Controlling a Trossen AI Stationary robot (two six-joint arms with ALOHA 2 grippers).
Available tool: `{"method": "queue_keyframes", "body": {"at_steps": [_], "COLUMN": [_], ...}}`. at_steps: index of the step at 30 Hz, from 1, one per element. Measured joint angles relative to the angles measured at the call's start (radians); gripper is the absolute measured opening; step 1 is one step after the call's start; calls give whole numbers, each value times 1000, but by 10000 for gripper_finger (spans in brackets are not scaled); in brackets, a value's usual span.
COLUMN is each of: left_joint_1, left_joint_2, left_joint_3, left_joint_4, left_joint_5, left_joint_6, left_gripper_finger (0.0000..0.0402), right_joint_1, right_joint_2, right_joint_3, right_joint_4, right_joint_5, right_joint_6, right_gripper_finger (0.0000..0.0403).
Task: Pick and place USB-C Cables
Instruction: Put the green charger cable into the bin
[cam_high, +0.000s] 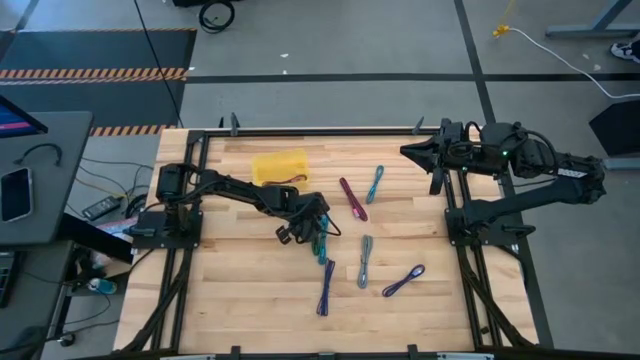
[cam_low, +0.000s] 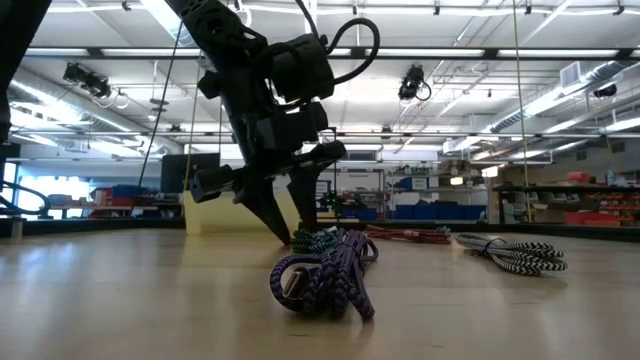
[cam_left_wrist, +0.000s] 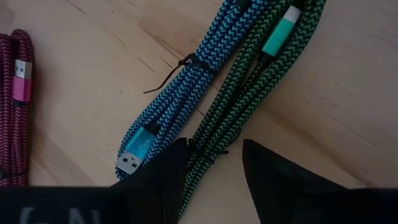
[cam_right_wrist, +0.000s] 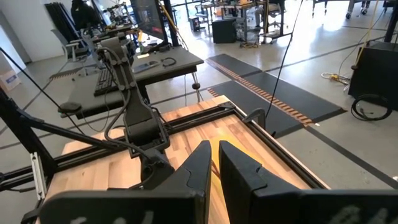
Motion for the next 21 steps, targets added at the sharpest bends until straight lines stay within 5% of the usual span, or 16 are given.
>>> {"method": "queue_keyframes", "body": {"at_steps": [10,18,21], "left_joint_1": [1,0,0], "left_joint_2": [0,-3,-3], "left_joint_3": [2,4,4], "left_joint_4": [-38,-61,-72], "left_joint_5": [0,-1,1], "left_joint_6": [-60,-257,-343], "left_gripper_finger": [149,22,13], "right_joint_1": [0,0,0], "right_joint_2": [0,0,0], "right_joint_3": [0,0,0], "right_joint_4": [0,0,0], "right_joint_5": [0,0,0], "right_joint_6": [-5,-6,-6], "right_gripper_finger": [39,39,39]}}
